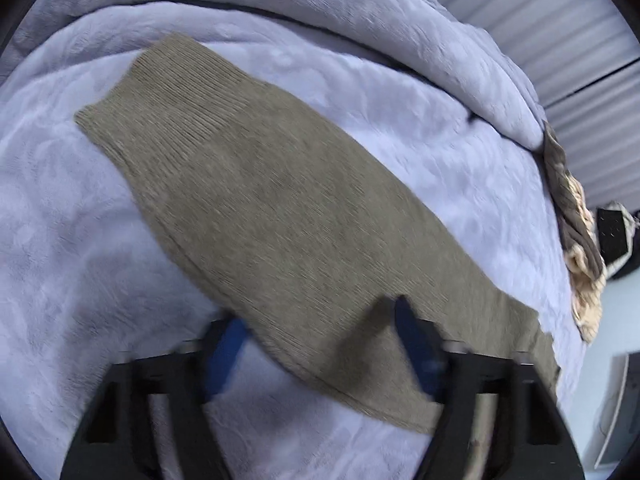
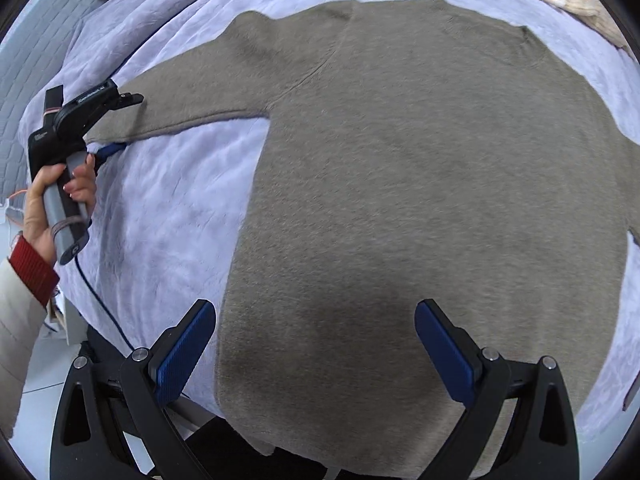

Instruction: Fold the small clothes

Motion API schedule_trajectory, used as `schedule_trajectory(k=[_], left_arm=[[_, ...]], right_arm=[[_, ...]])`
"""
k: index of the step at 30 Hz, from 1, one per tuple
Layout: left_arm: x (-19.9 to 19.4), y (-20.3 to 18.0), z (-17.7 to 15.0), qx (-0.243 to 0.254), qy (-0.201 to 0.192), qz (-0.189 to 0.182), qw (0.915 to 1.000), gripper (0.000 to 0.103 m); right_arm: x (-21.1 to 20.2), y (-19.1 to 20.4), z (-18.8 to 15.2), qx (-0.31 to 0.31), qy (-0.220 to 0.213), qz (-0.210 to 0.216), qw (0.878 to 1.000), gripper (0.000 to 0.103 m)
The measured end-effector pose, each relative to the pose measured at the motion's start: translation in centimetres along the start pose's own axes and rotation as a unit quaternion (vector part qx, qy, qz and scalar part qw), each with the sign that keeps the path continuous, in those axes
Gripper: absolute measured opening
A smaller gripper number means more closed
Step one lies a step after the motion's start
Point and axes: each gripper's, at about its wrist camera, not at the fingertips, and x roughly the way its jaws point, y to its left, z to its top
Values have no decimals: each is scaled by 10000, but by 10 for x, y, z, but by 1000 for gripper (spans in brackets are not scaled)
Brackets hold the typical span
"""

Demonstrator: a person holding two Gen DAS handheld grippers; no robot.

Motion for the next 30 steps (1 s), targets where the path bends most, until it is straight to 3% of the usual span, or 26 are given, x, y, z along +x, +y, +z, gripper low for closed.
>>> schedule_trajectory(k=[2,5,9,13,17,21,24,27,30], left_arm=[[-4,2,0,98,-173,-251,9995,10],[-15,-13,-1,179,-485,-259,9983,10],[-44,-60,-7,868,-976,-275,9911,10],[-76,-129,-26,1503,-1357,-751,9764,10],[-96,-217,-64,2284,-1519,-1374,9518,10],[-81,-311,-123,3201,-1196,-1885,9207,10],[-42,-359,-173,3704,-593,-1973,9057,10],[1,-387,-221,4175,-93,-1722,8921,10],[34,-391,-253,4388,247,-1412,8871,11]], right_arm=[[4,-3,-4,12,5,155,9999,100],[9,-10,-5,-84,-73,335,9994,100],[10,-23,-6,-206,-177,520,9983,100],[2,-44,-2,-63,-386,688,9969,100],[-16,-75,2,74,-681,682,9953,100],[-36,-118,1,479,-978,605,9922,100],[-47,-153,-5,832,-1147,478,9888,100],[-48,-189,-13,1201,-1193,342,9850,100],[-44,-214,-20,1473,-1146,228,9822,100]])
